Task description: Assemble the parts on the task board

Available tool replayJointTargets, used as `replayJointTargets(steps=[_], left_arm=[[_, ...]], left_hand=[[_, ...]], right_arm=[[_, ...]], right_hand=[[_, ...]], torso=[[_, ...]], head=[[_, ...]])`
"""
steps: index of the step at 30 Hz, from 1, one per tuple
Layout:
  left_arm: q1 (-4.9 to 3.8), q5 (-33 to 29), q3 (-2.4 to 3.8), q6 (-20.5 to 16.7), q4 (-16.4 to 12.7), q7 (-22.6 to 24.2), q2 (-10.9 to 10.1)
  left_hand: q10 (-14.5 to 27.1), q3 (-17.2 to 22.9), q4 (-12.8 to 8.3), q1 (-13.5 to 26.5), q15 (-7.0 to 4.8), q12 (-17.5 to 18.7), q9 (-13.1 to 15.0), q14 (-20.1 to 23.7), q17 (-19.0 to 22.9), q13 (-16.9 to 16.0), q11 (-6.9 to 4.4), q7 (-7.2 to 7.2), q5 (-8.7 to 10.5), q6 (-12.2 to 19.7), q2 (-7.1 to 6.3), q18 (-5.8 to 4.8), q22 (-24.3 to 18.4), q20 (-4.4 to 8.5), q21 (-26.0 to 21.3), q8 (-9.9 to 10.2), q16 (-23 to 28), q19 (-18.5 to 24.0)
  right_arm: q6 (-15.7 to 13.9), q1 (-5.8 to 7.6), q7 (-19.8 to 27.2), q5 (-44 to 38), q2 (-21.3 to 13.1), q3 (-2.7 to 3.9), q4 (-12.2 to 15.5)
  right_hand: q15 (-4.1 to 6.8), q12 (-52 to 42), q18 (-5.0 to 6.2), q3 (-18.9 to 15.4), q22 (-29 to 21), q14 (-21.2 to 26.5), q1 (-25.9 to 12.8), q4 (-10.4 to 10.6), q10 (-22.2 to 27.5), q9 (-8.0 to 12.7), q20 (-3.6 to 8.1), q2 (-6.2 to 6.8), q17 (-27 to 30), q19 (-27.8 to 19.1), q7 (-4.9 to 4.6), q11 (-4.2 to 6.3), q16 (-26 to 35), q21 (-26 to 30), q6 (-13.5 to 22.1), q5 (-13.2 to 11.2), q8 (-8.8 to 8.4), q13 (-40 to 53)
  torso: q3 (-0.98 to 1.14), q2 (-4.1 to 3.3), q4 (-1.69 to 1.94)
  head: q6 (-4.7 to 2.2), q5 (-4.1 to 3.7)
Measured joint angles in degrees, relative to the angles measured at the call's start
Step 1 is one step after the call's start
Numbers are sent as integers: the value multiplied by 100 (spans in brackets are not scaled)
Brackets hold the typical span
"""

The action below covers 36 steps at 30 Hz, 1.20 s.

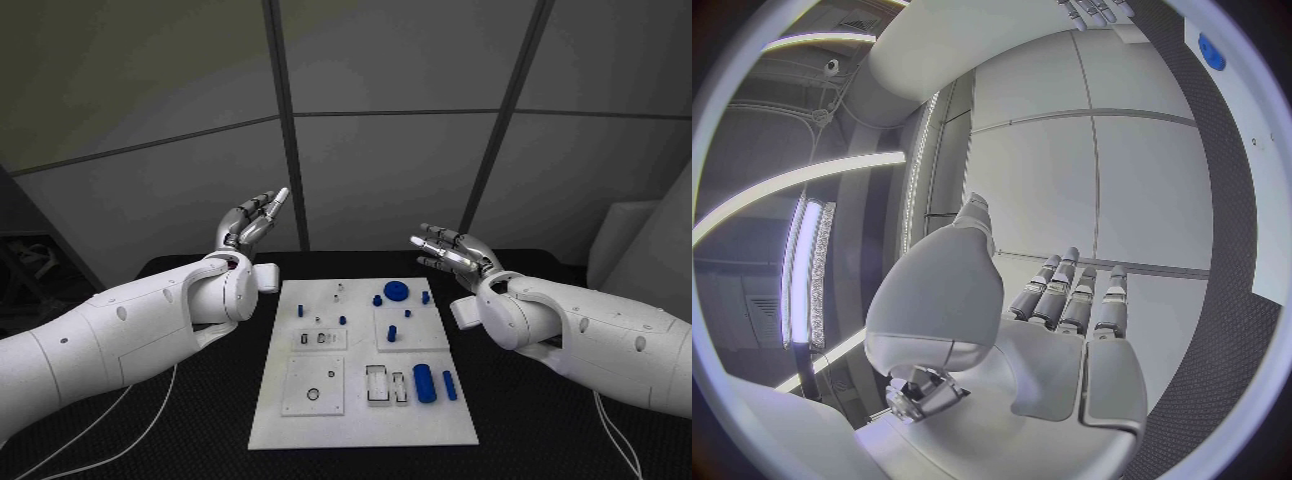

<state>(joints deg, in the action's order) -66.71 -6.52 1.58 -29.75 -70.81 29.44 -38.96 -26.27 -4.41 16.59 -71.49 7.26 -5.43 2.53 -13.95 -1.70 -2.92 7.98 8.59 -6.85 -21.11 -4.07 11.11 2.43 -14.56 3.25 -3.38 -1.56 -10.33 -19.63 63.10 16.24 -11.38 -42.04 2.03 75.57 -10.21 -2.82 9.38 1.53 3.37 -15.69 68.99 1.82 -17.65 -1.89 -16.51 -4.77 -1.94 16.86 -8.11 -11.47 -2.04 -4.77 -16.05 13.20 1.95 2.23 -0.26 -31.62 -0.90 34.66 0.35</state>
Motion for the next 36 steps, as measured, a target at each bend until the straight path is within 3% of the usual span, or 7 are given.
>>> replayJointTargets(steps=[10, 14, 17, 20, 25, 30, 36], left_arm=[[1, -18, -4, 70, -187, 0, -172], [1, -21, -6, 88, -413, 0, -357], [0, -23, -7, 95, -628, 21, -508], [-1, -23, -7, 109, -861, 54, -643], [-1, 3, -10, 184, -1204, 74, -847], [2, 89, -10, 299, -1538, 72, -1040], [3, 213, -10, 510, -1919, 60, -1174]], left_hand=[[-395, 78, -46, -192, 131, -215, 58, -405, -42, -43, 151, 22, 0, -395, 192, 1, 72, -49, 166, -181, -46, -197], [-1039, 125, -289, -457, 255, -476, 137, -1069, -102, -90, 282, 65, -114, -1027, 457, 1, 136, -144, 313, -430, -158, -417], [-1566, 190, -623, -772, 316, -683, 222, -2066, -181, -103, 348, 163, -251, -1803, 652, 2, 293, -193, 649, -718, -347, -1048], [-2032, 189, -858, -937, 326, -832, 246, -3174, -255, -103, 368, 250, -289, -2246, 742, 2, 546, -206, 1218, -886, -569, -2138], [-2634, 115, -1075, -1011, 167, -915, 229, -4168, -318, -87, 244, 344, -289, -2697, 816, 1, 713, -91, 1716, -964, -801, -3056], [-3004, 37, -1180, -1032, -4, -915, 190, -4737, -395, -86, 130, 330, -312, -2966, 837, 1, 780, 79, 1964, -980, -888, -3511], [-3081, 23, -1194, -1032, -51, -876, 184, -4822, -403, -86, 93, 307, -312, -3030, 837, 1, 781, 135, 1997, -980, -888, -3574]], right_arm=[[-66, 0, 13, -749, -3, 3, -186], [-120, 16, 14, -1292, 49, 4, -321], [-151, 96, 12, -1748, 116, 2, -417], [-169, 193, -6, -2260, 179, 7, -484], [-162, 332, -136, -3256, 256, 7, -527], [-84, 495, -435, -4354, 311, 7, -517], [88, 681, -906, -5554, 386, 7, -462]], right_hand=[[-168, -446, 0, 119, 433, -2476, 663, -608, -2246, -164, -2, 90, -167, 1895, -153, -207, -367, -976, -1888, 0, 327, 137], [-48, -626, -1, 177, 566, -3439, 862, -852, -3136, -264, 38, 138, -227, 2533, -328, -61, -556, -1366, -3085, 0, 563, 172], [86, -649, 56, 208, 641, -3866, 902, -961, -3525, -266, 123, 155, -250, 2903, -447, 54, -640, -1594, -3444, -32, 602, 168], [225, -649, 90, 264, 719, -4234, 1001, -1064, -3809, -246, 257, 141, -274, 3211, -401, 156, -697, -1810, -3661, -88, 602, 150], [487, -593, 89, 379, 972, -4922, 1019, -1211, -4358, -222, 538, 159, -339, 3709, -248, 334, -828, -2348, -3979, -88, 602, 141], [730, -435, 89, 469, 1338, -5748, 962, -1336, -4760, -199, 778, 216, -498, 4087, -180, 495, -1040, -3024, -4134, -89, 462, 141], [1020, -344, 88, 553, 1759, -6770, 851, -1432, -5103, -211, 1030, 327, -894, 4618, -61, 669, -1599, -3795, -4253, -5, 382, 159]], torso=[[1, 4, -1], [-1, -6, -1], [1, -30, -1], [6, -81, 9], [8, -182, 42], [-4, -344, 88], [-29, -564, 158]], head=[[6, 14], [14, 37], [36, 37], [41, 15], [62, -32], [44, -101], [7, -179]])
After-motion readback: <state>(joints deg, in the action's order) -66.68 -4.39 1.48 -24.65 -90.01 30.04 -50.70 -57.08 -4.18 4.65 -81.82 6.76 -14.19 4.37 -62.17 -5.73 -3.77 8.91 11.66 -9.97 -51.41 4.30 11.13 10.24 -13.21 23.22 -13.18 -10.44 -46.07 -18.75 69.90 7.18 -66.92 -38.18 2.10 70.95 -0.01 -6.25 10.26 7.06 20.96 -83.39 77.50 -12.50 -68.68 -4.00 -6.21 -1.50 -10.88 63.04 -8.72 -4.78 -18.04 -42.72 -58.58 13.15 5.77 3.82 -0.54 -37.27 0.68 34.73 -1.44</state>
